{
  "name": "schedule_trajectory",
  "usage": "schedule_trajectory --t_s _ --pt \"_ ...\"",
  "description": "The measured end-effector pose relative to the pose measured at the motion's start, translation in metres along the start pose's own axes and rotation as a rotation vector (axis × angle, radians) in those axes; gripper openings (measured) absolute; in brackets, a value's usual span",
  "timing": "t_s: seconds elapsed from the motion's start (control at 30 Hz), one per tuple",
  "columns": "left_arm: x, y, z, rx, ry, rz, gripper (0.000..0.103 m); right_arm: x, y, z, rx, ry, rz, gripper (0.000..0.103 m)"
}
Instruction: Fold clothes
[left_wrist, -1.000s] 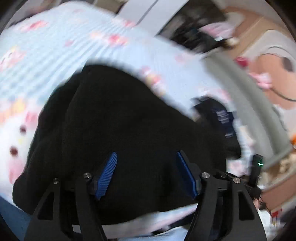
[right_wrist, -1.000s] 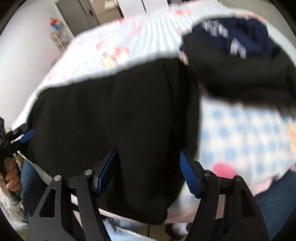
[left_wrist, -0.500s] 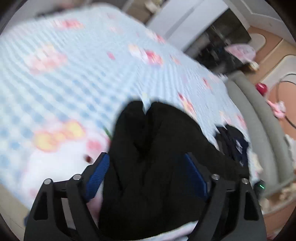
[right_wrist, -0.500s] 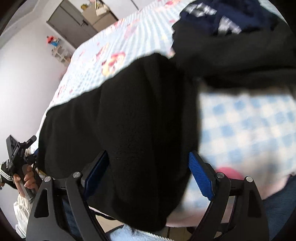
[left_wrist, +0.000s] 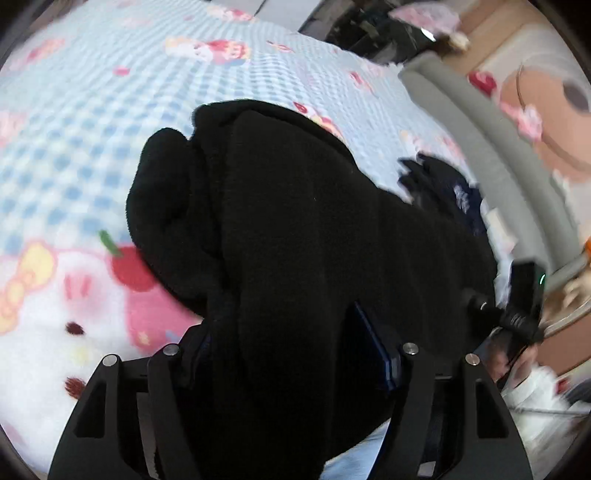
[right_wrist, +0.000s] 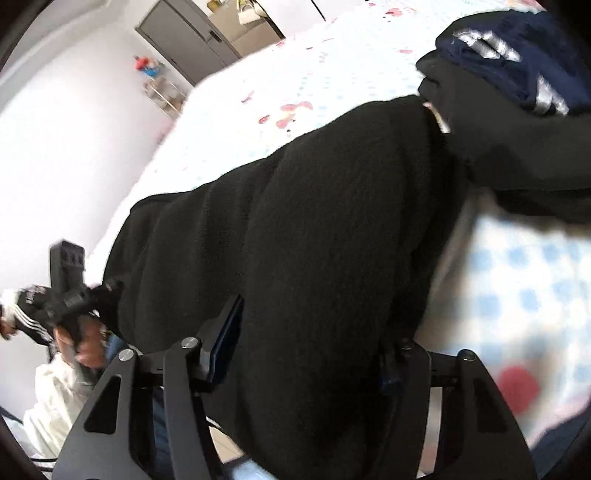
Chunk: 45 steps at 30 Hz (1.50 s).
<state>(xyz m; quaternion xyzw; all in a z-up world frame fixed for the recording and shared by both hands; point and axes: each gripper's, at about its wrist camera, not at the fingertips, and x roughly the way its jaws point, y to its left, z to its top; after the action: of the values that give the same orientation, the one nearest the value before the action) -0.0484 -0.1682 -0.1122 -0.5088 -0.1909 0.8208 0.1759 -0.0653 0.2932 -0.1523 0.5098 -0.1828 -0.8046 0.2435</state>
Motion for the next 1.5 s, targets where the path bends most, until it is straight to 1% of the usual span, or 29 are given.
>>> schedule_trajectory --t_s 0.03,0.07,0.1,0.13,0.17,0.23,0.27,0.33,0.4,0.53,0.67,0.73,0.83,0.9,0.97,1.0,1.03,1.07,1.1,1.13,1.2,1.23,1.27,1.3,1.33,1.4,1.43,1.47,1.5 --pt "0.002 0.009 0.002 -0.06 0.0 -0.018 0.057 0.008 -0.008 -0.002 0.028 0.022 0.015 0.075" --pt "-0.002 0.01 0.003 -0.086 -0.01 -0.022 0.05 0.012 -0.014 -0.003 0.06 0.029 0.012 0.067" --pt "-0.007 0.01 0.004 -0.102 -0.02 -0.022 0.039 0.011 -0.012 -0.004 0.064 0.024 0.0 0.064" --pt "-0.016 0.003 0.006 -0.084 -0.046 -0.005 0.035 0.003 -0.001 -0.004 0.021 0.002 -0.027 0.049" --pt "-0.024 -0.008 0.007 -0.054 -0.066 0.007 0.035 -0.008 0.012 -0.002 -0.024 -0.022 -0.048 0.039" --pt "-0.037 -0.03 0.015 0.004 -0.1 0.011 0.033 -0.033 0.035 0.006 -0.075 -0.074 -0.055 0.032" --pt "-0.043 -0.042 0.022 0.03 -0.116 0.003 0.033 -0.042 0.047 0.019 -0.082 -0.106 -0.042 0.031" --pt "-0.053 -0.066 0.036 0.087 -0.148 -0.016 0.033 -0.062 0.067 0.042 -0.096 -0.168 -0.021 0.031" --pt "-0.066 -0.094 0.05 0.123 -0.193 -0.054 0.033 -0.092 0.073 0.053 -0.116 -0.219 -0.024 0.031" --pt "-0.076 -0.146 0.076 0.197 -0.246 -0.121 0.033 -0.14 0.067 0.075 -0.12 -0.282 -0.062 0.031" --pt "-0.06 -0.198 0.097 0.28 -0.252 -0.147 0.033 -0.178 0.06 0.081 -0.119 -0.326 -0.153 0.031" --pt "-0.05 -0.217 0.106 0.296 -0.242 -0.158 0.033 -0.192 0.054 0.081 -0.107 -0.347 -0.178 0.031" --pt "-0.036 -0.241 0.121 0.322 -0.225 -0.183 0.033 -0.229 0.034 0.064 -0.097 -0.372 -0.202 0.031" --pt "-0.028 -0.264 0.131 0.356 -0.224 -0.203 0.033 -0.241 0.03 0.069 -0.099 -0.385 -0.221 0.031" --pt "-0.024 -0.294 0.137 0.406 -0.238 -0.23 0.033 -0.269 0.024 0.089 -0.102 -0.409 -0.244 0.031" --pt "-0.019 -0.309 0.141 0.426 -0.246 -0.242 0.033 -0.286 0.017 0.092 -0.104 -0.434 -0.259 0.031" --pt "-0.013 -0.325 0.146 0.442 -0.254 -0.255 0.033 -0.297 0.011 0.102 -0.104 -0.461 -0.276 0.031" --pt "-0.006 -0.339 0.152 0.447 -0.258 -0.27 0.033 -0.301 0.007 0.119 -0.105 -0.49 -0.294 0.031" --pt "0.002 -0.35 0.158 0.443 -0.256 -0.286 0.033 -0.304 0.003 0.137 -0.105 -0.52 -0.312 0.031" --pt "0.012 -0.357 0.163 0.433 -0.253 -0.296 0.033 -0.312 -0.002 0.147 -0.102 -0.543 -0.331 0.031" --pt "0.04 -0.362 0.168 0.396 -0.235 -0.294 0.033 -0.335 -0.019 0.149 -0.083 -0.563 -0.367 0.032" --pt "0.058 -0.364 0.171 0.377 -0.221 -0.283 0.035 -0.338 -0.035 0.155 -0.061 -0.551 -0.384 0.035" --pt "0.085 -0.362 0.173 0.334 -0.183 -0.258 0.039 -0.337 -0.055 0.16 -0.027 -0.525 -0.403 0.042" --pt "0.112 -0.357 0.173 0.296 -0.133 -0.231 0.046 -0.327 -0.08 0.165 0.025 -0.481 -0.425 0.047" --pt "0.139 -0.346 0.17 0.258 -0.071 -0.182 0.051 -0.313 -0.109 0.168 0.088 -0.419 -0.453 0.058" --pt "0.185 -0.322 0.162 0.188 0.046 -0.084 0.053 -0.281 -0.163 0.158 0.216 -0.278 -0.504 0.057" --pt "0.191 -0.309 0.157 0.151 0.069 -0.108 0.057 -0.274 -0.18 0.151 0.262 -0.251 -0.498 0.058" --pt "0.194 -0.297 0.152 0.113 0.086 -0.145 0.058 -0.275 -0.188 0.145 0.291 -0.274 -0.452 0.058" --pt "0.186 -0.293 0.151 0.106 0.062 -0.162 0.058 -0.281 -0.189 0.14 0.298 -0.303 -0.423 0.059"
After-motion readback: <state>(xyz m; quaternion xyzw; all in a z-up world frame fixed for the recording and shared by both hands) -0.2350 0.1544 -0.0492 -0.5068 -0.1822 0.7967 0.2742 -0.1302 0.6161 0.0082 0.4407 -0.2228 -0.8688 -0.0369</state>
